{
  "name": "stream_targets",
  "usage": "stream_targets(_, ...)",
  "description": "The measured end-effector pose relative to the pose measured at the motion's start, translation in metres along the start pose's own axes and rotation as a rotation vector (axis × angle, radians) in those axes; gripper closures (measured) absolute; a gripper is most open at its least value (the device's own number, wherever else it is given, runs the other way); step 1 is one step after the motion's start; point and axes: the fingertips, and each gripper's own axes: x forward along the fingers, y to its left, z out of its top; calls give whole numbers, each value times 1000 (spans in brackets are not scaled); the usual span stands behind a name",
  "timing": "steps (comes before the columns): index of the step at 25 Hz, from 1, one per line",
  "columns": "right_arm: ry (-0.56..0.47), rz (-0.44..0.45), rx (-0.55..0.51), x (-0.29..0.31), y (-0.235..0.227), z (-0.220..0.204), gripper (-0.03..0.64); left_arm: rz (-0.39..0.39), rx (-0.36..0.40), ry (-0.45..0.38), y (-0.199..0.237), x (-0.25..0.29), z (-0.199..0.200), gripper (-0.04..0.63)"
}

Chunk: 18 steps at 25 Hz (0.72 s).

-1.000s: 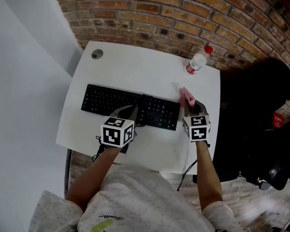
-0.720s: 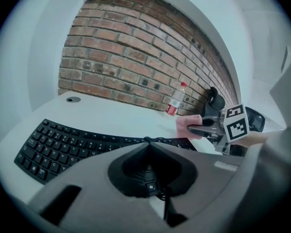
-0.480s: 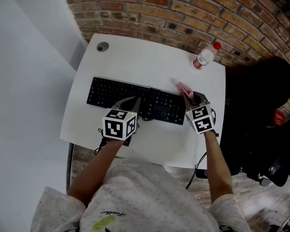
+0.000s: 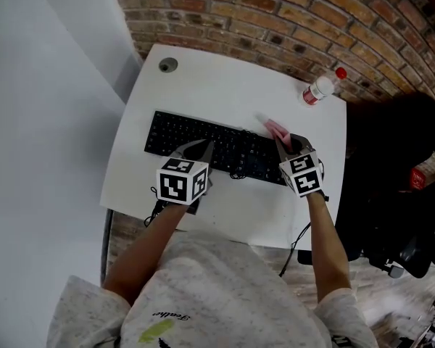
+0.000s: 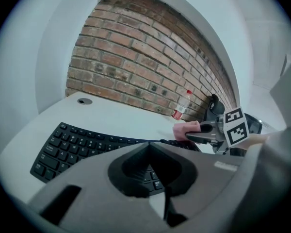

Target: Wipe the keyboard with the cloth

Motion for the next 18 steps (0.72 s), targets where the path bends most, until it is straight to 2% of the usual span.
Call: stream_targets(18, -11, 69, 37, 27, 38, 49, 592, 17, -47, -37, 43, -27, 10, 604)
